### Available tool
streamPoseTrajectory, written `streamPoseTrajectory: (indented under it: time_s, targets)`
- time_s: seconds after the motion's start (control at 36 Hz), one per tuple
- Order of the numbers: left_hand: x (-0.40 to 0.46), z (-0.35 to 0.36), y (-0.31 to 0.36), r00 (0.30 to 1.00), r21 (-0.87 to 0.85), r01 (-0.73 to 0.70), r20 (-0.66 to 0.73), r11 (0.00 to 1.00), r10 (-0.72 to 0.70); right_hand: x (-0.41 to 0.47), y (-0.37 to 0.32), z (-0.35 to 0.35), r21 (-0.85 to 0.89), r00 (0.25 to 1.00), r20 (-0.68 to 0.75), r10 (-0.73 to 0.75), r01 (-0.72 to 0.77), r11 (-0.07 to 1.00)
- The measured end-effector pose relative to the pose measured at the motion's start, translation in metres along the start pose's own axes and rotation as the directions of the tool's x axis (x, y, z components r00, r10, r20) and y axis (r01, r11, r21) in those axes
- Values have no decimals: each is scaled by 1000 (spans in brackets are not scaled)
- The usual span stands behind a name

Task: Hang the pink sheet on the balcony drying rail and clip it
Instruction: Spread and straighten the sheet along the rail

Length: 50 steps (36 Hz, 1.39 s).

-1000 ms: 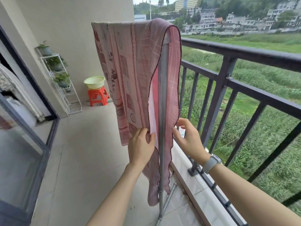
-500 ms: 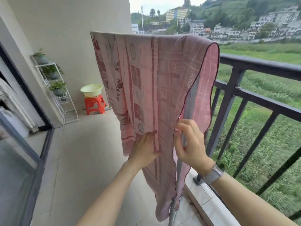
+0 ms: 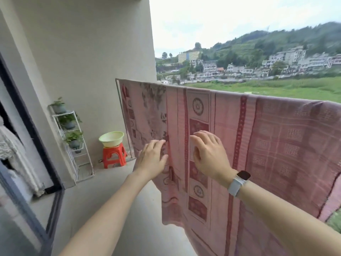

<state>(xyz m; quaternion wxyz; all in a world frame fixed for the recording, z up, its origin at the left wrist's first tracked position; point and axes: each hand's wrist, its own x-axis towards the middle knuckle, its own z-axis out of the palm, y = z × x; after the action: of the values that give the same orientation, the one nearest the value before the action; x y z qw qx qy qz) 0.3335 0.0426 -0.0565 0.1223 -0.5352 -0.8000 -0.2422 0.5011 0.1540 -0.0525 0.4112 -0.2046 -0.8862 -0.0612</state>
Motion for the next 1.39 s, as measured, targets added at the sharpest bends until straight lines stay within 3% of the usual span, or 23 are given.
streamPoseTrajectory:
  time_s: [0.17,0.33,0.5,0.69,0.81,0.97,1.08,1.17,1.39]
  targets:
    - [52,-7,-59,997,-45,11,-79,999,-14,72,-1,49,-136,999,40,-22,28,990]
    - [102,7,-116,997,-67,-24,-70,997,19,144,-6,107,-191,999,35,-25,32,981]
    - [217,21,-184,994,-45,-76,-78,996,72,239,10,188,-252,1000,-11,-27,24,967]
    - [374,42,-230,975,-115,-196,-134,974,180,335,49,244,-506,996,-70,52,-80,859]
    - [441,63,-236,951,-206,-290,-172,935,257,368,60,263,-576,981,-72,178,-186,796]
    - [531,88,-248,912,-151,-402,-151,903,380,379,73,288,-655,948,-208,239,-317,686]
    - [575,101,-274,813,-204,-571,-275,795,513,382,77,294,-667,907,-360,217,-413,620]
    - [598,110,-291,765,-315,-637,-377,704,523,386,74,301,-674,870,-447,209,-482,560]
    - [626,110,-309,636,-479,-764,-449,432,627,394,64,319,-621,755,-594,277,-650,438]
